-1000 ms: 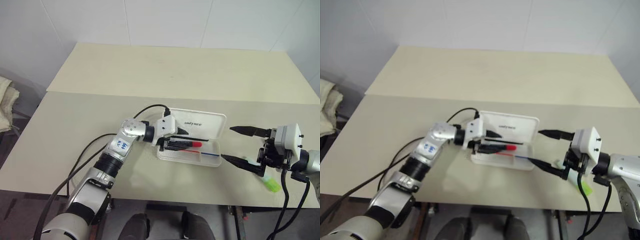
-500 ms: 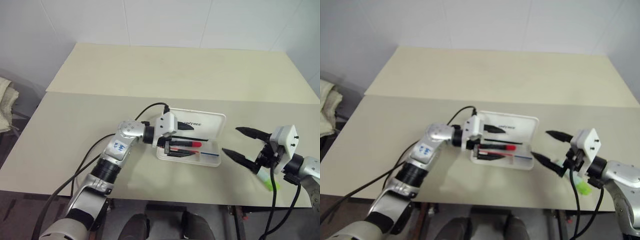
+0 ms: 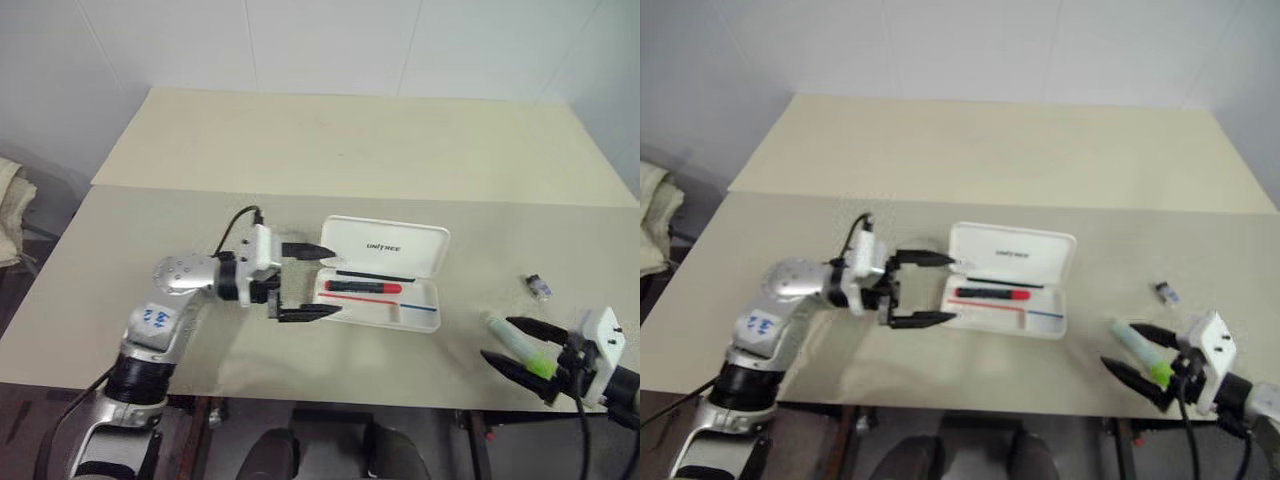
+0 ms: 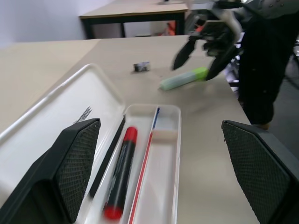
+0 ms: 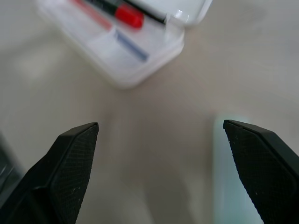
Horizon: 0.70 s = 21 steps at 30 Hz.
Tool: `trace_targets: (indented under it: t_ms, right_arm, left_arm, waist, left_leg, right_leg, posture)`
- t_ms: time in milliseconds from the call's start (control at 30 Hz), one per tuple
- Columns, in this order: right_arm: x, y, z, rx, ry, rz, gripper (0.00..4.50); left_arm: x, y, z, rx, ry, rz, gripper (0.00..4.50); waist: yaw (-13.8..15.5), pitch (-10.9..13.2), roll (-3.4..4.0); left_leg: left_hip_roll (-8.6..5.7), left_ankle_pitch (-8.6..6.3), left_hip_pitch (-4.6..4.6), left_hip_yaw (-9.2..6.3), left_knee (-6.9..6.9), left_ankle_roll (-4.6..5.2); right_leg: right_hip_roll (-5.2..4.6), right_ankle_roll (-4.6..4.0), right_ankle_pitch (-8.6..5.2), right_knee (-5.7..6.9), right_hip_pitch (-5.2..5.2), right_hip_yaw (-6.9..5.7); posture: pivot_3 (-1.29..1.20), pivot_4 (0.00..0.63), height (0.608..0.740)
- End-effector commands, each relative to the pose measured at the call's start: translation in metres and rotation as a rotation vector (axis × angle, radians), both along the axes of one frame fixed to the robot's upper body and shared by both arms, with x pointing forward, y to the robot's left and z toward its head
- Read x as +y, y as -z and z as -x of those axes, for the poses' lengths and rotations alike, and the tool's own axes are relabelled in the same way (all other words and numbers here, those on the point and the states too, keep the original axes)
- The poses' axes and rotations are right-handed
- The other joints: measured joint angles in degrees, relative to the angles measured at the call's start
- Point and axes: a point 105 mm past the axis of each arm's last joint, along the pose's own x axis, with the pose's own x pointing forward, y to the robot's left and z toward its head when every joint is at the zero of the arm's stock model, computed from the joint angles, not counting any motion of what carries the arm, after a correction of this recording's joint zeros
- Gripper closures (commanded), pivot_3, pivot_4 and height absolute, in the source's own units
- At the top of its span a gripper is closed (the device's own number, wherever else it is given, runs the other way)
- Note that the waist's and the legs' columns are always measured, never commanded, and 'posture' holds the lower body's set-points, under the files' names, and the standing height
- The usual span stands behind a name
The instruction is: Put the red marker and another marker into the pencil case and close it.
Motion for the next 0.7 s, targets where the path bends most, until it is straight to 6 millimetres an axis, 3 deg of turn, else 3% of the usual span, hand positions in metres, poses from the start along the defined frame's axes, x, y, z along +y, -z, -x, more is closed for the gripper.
trace_targets:
  t_ms: [33,300,700]
  right_arm:
    - [-0.019,-0.006,-0.004,-0.027,-0.015,0.039,0.00]
    - [-0.043,0.002,-0.019,-0.014,0.004,0.055,0.00]
    - [-0.028,0.032,-0.007,0.077,0.034,-0.025,0.00]
  left_arm:
    - [0.014,-0.010,0.007,-0.050,0.008,-0.007,0.05]
    - [0.031,-0.014,0.006,-0.077,-0.045,-0.037,0.05]
    - [0.060,-0.021,0.013,-0.020,-0.055,0.006,0.05]
  waist:
    - [-0.3,0.0,0.02]
    - [-1.0,0.0,0.02]
    - [-1.0,0.0,0.04]
  left_leg:
    - [0.00,0.00,0.09,0.03,-0.01,0.00]
    - [0.01,-0.03,0.19,0.09,-0.13,0.04]
    - [0.04,-0.06,0.19,0.12,-0.15,-0.02]
  right_leg:
    - [0.00,-0.01,0.00,0.01,0.06,0.04]
    - [-0.01,-0.02,-0.01,-0.02,0.05,0.15]
    - [-0.02,-0.02,-0.01,-0.04,0.02,0.17]
  posture:
    - [0.00,0.150,0.740]
    - [0.00,0.150,0.740]
    - [0.00,0.150,0.740]
